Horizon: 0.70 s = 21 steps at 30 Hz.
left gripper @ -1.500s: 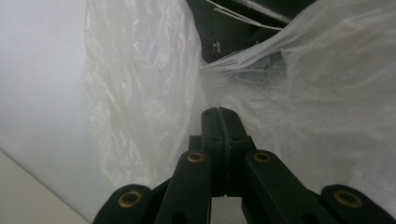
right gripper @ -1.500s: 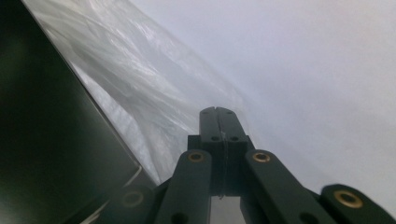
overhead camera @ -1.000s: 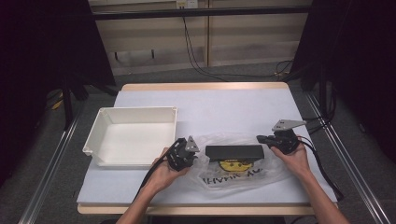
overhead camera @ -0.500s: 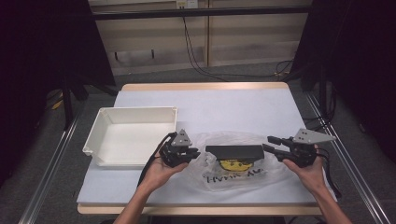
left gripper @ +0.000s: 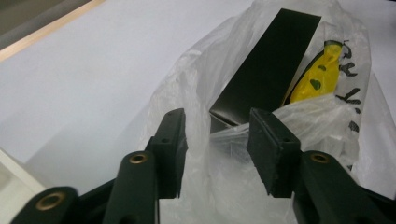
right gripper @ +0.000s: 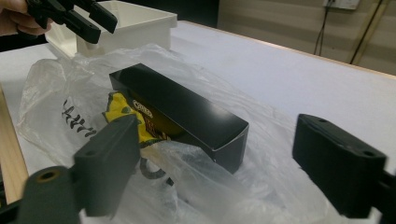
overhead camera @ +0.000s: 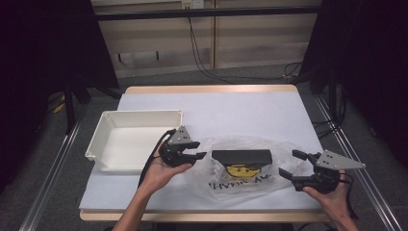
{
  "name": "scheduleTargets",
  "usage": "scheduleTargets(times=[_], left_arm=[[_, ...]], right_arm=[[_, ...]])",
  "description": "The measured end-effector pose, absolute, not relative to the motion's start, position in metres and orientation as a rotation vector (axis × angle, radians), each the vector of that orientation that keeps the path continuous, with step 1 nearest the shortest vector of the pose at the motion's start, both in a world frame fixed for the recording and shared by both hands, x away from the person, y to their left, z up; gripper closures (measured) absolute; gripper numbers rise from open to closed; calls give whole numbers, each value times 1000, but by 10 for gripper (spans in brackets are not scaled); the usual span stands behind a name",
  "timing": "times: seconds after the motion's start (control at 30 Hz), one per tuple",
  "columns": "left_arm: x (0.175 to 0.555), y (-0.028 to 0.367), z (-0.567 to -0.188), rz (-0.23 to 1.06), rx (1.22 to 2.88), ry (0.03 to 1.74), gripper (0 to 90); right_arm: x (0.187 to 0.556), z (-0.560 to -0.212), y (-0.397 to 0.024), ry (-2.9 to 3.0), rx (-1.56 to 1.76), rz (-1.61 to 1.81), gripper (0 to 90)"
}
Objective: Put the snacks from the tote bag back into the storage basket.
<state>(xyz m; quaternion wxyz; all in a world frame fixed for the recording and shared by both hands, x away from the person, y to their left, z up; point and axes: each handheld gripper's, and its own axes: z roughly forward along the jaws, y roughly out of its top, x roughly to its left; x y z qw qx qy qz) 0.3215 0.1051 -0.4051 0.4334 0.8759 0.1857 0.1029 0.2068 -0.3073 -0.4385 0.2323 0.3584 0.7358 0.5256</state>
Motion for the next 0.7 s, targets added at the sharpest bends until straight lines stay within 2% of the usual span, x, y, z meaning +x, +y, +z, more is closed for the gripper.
scheduleTargets(times=[0.2, 0.37, 0.43, 0.57, 0.7], left_arm=[[326, 93, -397, 272, 2203, 429, 460], [338, 76, -389, 242, 2258, 373, 434], [344, 69, -387, 211, 2266, 342, 458], [352, 54, -386, 158, 2310, 268, 583], [356, 36, -393, 116, 2387, 211, 590]], right_arm=[[190, -439, -310, 1975, 985, 1443, 13], [181, -445, -306, 2057, 952, 1501, 0], [179, -446, -304, 2062, 957, 1525, 7], [175, -447, -297, 2084, 922, 1529, 20], [175, -450, -296, 2080, 913, 1557, 19]])
